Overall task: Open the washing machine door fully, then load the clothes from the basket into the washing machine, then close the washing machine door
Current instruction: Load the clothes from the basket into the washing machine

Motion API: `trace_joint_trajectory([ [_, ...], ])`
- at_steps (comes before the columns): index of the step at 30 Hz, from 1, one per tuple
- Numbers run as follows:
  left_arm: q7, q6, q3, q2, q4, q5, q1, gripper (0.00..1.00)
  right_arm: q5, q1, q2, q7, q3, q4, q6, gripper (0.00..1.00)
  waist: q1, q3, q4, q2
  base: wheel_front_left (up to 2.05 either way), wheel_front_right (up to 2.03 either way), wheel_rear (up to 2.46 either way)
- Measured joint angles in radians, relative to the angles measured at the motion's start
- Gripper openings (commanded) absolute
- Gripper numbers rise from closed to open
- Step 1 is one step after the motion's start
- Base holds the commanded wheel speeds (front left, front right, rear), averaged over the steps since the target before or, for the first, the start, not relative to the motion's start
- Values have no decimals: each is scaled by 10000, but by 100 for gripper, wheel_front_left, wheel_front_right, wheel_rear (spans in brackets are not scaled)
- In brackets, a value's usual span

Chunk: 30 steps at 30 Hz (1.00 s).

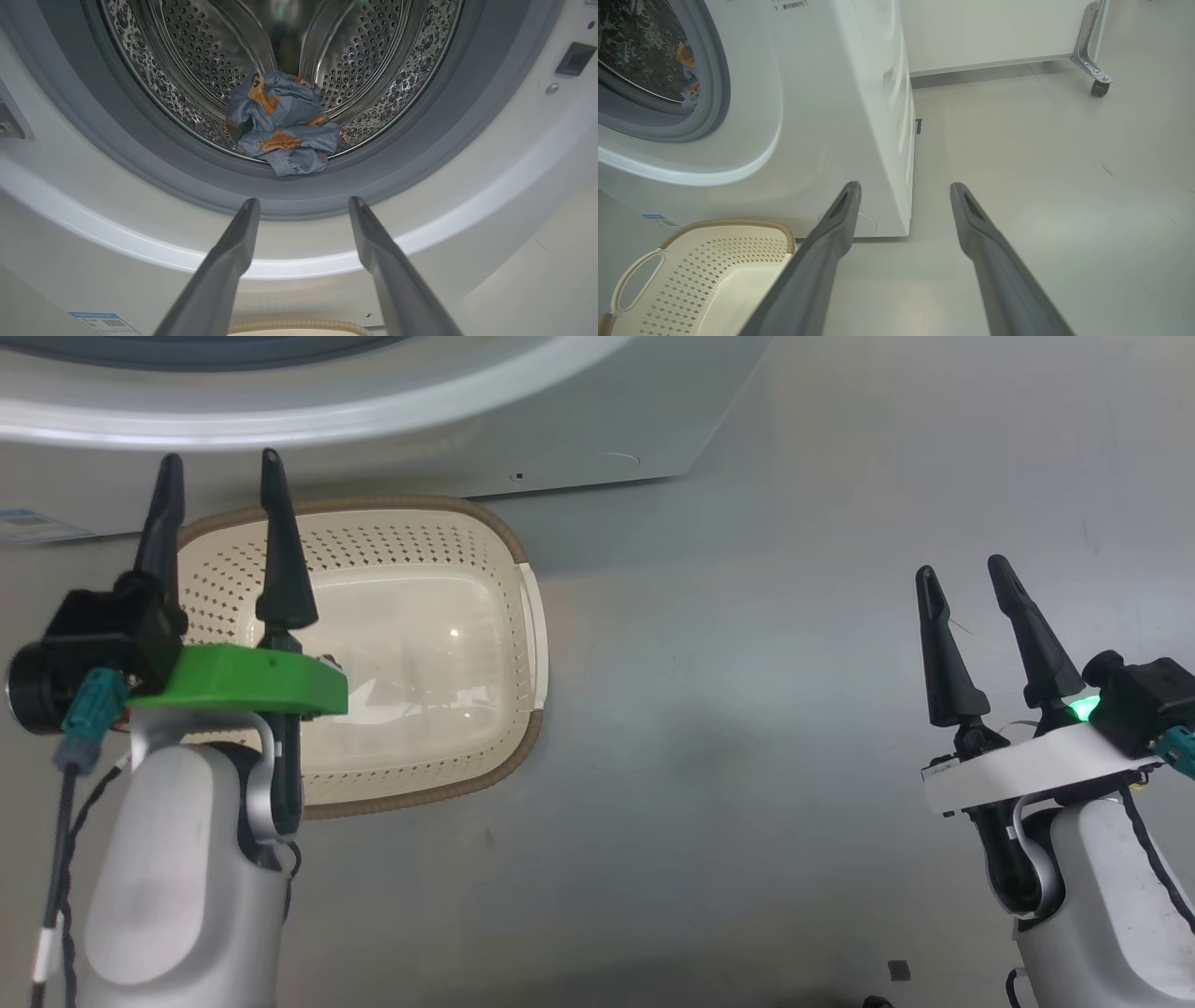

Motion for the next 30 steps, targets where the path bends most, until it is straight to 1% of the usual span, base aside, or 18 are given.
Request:
trace_joint_trajectory([
  [8, 694, 0, 213, 303, 759, 54, -1371, 100, 19, -211, 174, 0, 138, 90, 0, 100, 0, 128, -362, 0, 0, 0, 0],
  [13, 1185, 0, 408, 366, 1409, 52, -2082, 100, 31, -221, 230, 0, 192, 128, 0, 100, 0, 171, -595, 0, 0, 0, 0],
  [21, 1797, 0, 546, 652, 2658, 58, -3086, 100, 59, -290, 343, 0, 337, 224, 0, 100, 0, 216, -958, 0, 0, 0, 0],
  [26, 2115, 0, 656, 731, 3482, 98, -3596, 100, 119, -354, 418, 0, 472, 328, 0, 100, 0, 197, -1191, 0, 0, 0, 0],
  [30, 2408, 0, 673, 936, 4061, 221, -4059, 100, 128, -365, 497, 0, 579, 380, 0, 100, 0, 168, -1389, 0, 0, 0, 0],
])
